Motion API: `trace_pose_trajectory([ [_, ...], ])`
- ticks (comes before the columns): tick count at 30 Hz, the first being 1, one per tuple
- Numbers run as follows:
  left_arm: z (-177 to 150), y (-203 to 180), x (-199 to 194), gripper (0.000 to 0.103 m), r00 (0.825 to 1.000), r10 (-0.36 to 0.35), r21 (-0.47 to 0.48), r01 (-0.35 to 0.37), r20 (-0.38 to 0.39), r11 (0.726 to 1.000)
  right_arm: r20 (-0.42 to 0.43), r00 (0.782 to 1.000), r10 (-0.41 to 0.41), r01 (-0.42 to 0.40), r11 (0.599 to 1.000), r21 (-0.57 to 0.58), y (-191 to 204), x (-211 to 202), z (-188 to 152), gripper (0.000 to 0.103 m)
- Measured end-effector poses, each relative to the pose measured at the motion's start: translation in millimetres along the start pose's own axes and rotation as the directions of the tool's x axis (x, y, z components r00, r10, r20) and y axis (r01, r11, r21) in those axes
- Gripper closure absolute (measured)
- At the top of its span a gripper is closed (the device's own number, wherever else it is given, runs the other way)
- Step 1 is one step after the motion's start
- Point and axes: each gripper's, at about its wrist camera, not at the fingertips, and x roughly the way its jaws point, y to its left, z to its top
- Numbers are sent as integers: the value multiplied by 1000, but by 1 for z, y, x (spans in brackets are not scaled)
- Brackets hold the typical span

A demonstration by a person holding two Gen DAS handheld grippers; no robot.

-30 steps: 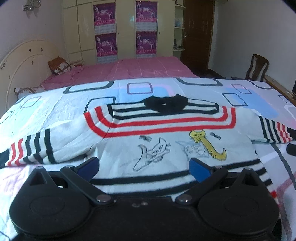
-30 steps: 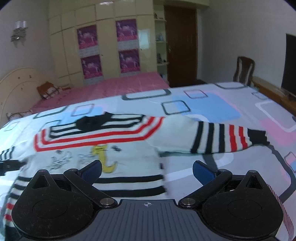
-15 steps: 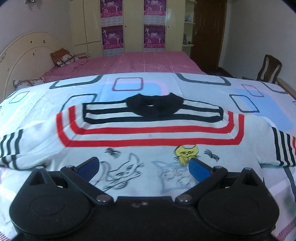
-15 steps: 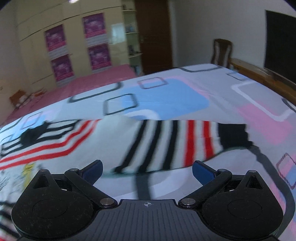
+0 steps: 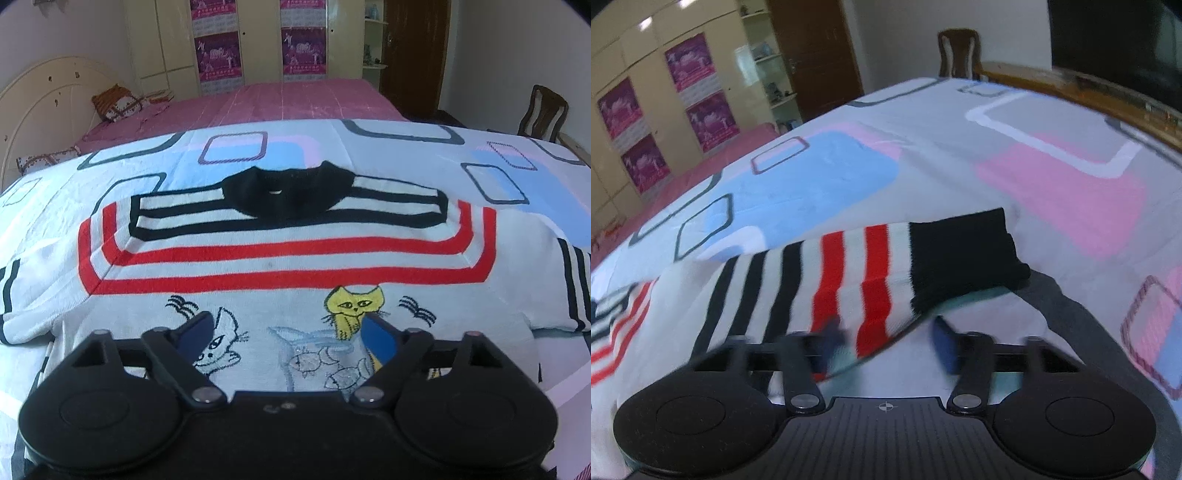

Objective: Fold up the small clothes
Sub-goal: 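Reach the right gripper to the nearest sleeve and grasp its black cuff, then carry the held sleeve across the sweater front with the right gripper, then release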

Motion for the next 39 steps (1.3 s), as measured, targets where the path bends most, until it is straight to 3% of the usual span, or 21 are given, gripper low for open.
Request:
trace_pose_trajectory([
  [3,0,2,1,27,1000,-4,2,4,-6,1000,20,1000,0,-1,999,47,-7,6,6,84],
  [6,0,4,1,35,1000,-17,-3,17,-11,1000,32,999,7,-9,999,53,-8,5,8,90],
  [12,2,10,-3,37,999,-30,-18,30,-11,999,126,990,56,-51,998,-37,18,-17,15,95],
  [19,1,36,-13,37,1000,-29,-64,29,11,998,164,950,267,-229,949,-216,109,-57,12,95],
  [24,-3,67,-19,37,999,-24,-100,27,29,995,88,905,417,-368,868,-333,197,-67,-20,95],
  [29,-8,96,-21,37,999,-22,-124,26,31,992,-55,865,498,-475,781,-406,273,-61,-73,95],
  [32,-11,112,-21,34,999,-27,-138,30,26,990,-153,849,506,-518,737,-433,311,-50,-109,95],
  [36,-12,124,-20,28,998,-61,-163,64,22,985,-257,840,477,-541,717,-439,334,-36,-140,94],
  [38,-11,125,-17,25,996,-92,-170,93,17,981,-272,845,460,-534,719,-445,337,-36,-147,86],
  [39,-11,125,-15,23,994,-109,-178,109,12,978,-280,836,471,-548,711,-440,336,-37,-147,69],
])
